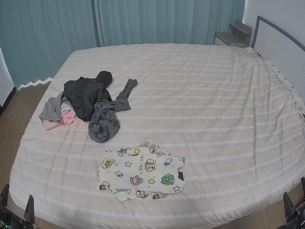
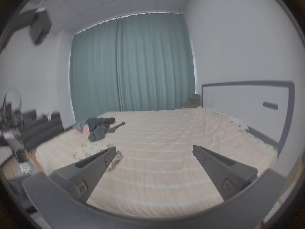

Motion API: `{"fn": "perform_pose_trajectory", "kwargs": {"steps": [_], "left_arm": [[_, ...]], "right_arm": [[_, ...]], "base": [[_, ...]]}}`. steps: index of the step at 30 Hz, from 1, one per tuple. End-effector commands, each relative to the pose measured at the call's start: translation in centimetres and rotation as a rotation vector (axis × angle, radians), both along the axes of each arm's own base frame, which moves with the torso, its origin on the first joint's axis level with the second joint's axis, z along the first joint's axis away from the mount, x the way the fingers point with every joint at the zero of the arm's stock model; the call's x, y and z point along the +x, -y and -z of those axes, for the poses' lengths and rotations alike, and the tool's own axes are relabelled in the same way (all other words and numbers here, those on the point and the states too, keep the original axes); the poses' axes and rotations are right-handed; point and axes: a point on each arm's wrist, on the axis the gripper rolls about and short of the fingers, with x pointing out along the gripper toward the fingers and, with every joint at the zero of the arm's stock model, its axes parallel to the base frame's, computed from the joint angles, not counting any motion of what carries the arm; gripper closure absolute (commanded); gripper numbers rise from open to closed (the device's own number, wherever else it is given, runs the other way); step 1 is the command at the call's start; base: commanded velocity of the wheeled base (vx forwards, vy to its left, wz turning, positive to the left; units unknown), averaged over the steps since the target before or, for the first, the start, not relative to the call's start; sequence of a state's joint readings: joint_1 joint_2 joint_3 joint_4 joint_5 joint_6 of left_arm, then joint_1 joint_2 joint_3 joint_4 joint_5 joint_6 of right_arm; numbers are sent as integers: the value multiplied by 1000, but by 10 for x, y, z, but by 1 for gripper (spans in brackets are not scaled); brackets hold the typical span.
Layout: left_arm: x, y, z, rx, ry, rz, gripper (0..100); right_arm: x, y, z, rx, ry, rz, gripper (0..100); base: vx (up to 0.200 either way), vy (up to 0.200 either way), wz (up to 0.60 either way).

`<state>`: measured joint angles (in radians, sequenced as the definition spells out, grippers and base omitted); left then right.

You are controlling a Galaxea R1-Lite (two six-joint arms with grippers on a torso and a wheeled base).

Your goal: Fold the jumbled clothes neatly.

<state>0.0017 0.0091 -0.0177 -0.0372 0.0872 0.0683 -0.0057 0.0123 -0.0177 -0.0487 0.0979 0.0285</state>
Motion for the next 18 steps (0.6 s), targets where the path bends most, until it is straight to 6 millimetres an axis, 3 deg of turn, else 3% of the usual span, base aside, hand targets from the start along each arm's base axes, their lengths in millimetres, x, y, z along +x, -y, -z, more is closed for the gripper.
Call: {"fn": "perform_pose_trajectory", "kwargs": {"steps": [1, 6, 13, 18], "left_arm": [[1, 0, 3, -8, -10, 5, 0], [1, 0, 6, -158, -32, 14, 0], [1, 0, 6, -143, -34, 14, 0], [1, 0, 7, -143, -35, 14, 0]], "right_arm": [[-3, -1, 3, -77, -68, -40, 0], [-2, 2, 3, 9, -53, 70, 0], [-1, 3, 3, -27, -38, 125, 0], [-1, 6, 4, -71, -26, 266, 0]], "base": [[0, 0, 0], [0, 0, 0], [0, 0, 0], [0, 0, 0]]}}
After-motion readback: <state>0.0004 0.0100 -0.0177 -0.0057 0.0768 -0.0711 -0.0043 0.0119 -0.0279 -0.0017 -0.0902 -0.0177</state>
